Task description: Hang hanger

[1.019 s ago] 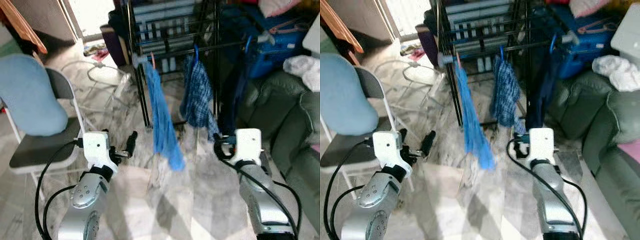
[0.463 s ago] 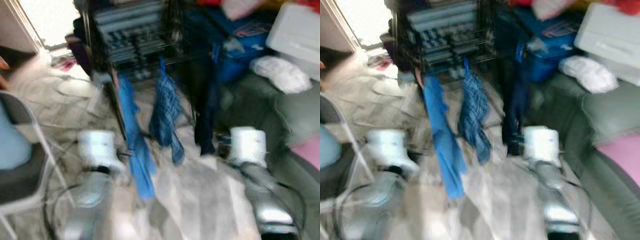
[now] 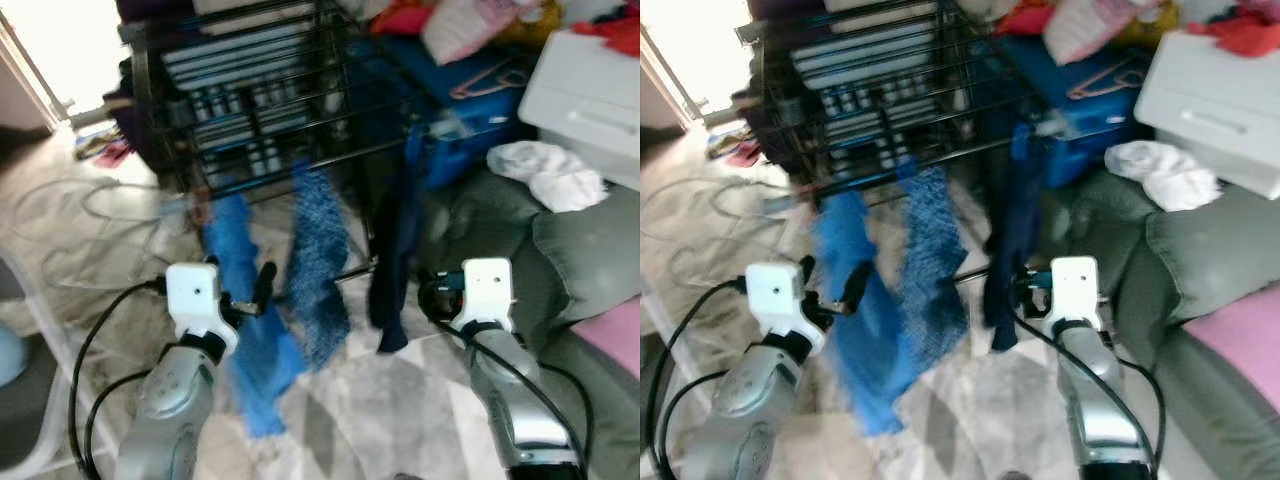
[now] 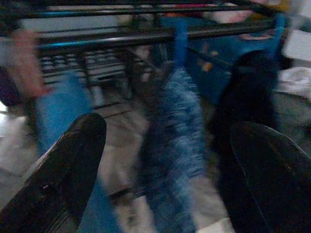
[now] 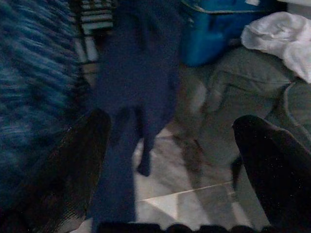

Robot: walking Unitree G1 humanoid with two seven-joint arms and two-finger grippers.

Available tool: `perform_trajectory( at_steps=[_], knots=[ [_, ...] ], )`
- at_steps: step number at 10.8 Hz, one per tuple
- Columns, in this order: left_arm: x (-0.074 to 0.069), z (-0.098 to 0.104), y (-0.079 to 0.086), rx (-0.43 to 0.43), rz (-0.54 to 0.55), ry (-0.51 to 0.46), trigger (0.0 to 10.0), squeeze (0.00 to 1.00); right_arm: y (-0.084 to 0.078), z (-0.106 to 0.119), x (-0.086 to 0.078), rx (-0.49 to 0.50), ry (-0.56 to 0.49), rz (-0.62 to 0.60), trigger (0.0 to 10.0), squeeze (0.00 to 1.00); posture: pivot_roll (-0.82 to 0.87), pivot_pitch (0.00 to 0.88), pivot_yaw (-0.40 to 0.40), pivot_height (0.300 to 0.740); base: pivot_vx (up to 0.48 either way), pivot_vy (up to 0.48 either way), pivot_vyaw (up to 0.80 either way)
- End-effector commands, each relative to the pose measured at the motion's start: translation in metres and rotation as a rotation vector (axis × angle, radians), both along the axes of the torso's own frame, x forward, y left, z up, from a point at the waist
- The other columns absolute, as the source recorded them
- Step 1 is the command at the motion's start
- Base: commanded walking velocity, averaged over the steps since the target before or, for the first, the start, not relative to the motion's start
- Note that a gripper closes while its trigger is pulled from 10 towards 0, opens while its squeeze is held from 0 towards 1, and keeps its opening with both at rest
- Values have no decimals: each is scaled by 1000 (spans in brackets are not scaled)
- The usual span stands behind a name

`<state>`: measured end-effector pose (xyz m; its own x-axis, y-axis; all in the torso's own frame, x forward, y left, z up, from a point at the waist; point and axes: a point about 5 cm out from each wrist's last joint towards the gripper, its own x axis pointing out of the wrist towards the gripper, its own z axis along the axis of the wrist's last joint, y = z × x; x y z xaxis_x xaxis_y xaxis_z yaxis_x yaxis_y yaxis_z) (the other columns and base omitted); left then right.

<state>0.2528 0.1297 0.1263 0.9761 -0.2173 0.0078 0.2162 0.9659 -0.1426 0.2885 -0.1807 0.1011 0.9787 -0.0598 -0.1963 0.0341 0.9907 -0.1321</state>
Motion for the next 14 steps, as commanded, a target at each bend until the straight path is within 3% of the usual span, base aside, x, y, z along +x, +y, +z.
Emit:
perform_trajectory(
  at_steps=[1,5,10,11,13,14],
  knots=[
    [0,2,9,30,19,-9,10000,0,7,3,2,16,-16,14,10000,0,-148,65,117,740,446,0,0],
    [1,2,8,31,28,-4,10000,0,7,-2,4,15,7,25,10000,0,-145,82,120,740,202,0,0],
    [0,1,7,35,26,6,10000,0,40,-1,9,14,33,292,10000,0,-148,90,119,740,0,0,0],
    [1,1,6,36,23,7,10000,0,47,-7,14,-23,94,353,10000,0,-148,90,120,740,0,0,0],
    [1,0,4,37,13,13,10000,0,35,-15,26,-81,185,244,10000,0,-140,93,117,740,0,0,0],
    [1,-1,3,35,5,18,10000,0,34,-12,35,-70,182,238,10000,0,-140,93,117,740,0,0,0]
  ],
)
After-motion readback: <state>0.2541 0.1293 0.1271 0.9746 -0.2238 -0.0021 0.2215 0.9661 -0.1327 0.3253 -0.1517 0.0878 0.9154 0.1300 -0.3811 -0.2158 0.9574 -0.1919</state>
